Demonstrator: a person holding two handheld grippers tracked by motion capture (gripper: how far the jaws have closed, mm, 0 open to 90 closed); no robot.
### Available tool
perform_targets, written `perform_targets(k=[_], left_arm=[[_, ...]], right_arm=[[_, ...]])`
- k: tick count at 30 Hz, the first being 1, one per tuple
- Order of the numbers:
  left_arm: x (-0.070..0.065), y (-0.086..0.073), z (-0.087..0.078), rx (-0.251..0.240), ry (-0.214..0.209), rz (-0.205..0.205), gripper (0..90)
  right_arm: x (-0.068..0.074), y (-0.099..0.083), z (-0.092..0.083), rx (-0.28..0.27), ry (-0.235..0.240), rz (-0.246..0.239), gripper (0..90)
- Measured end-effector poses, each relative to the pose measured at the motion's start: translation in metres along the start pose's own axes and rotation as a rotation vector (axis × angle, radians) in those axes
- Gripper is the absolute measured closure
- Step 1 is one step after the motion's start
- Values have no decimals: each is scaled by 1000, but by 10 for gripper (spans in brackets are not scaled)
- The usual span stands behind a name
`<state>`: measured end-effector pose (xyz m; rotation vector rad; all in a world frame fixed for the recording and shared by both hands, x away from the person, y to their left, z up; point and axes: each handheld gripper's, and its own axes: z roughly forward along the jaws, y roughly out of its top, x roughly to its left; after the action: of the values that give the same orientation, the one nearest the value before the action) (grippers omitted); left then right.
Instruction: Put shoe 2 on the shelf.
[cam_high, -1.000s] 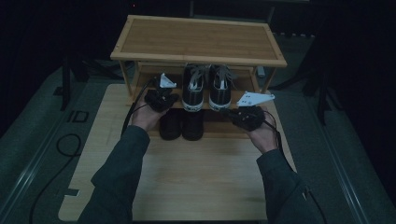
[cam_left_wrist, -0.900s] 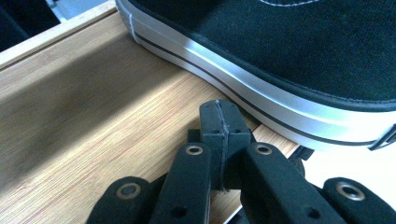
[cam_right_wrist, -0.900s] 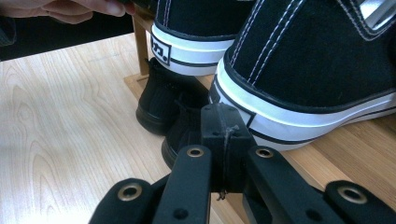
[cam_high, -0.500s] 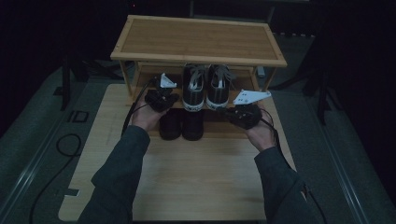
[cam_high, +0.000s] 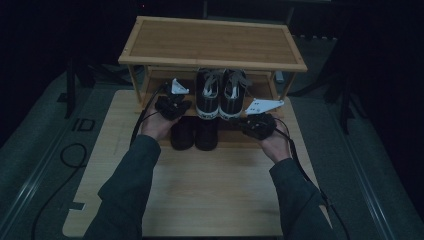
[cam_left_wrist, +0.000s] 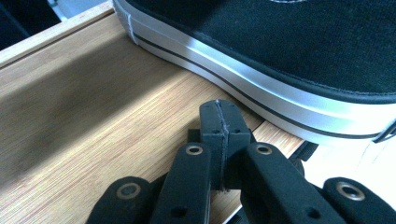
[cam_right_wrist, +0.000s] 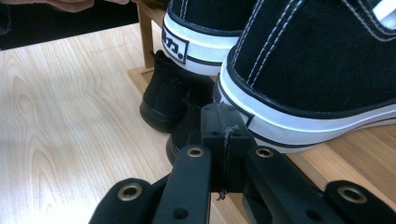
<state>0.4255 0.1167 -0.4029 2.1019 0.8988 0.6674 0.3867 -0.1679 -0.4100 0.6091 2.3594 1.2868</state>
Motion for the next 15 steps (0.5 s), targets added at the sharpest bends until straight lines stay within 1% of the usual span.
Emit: perform_targets(k=[15], left_arm=[[-1, 0, 0, -4, 9, -4, 900]], right_arm=[[0, 0, 2, -10, 7, 15, 900]])
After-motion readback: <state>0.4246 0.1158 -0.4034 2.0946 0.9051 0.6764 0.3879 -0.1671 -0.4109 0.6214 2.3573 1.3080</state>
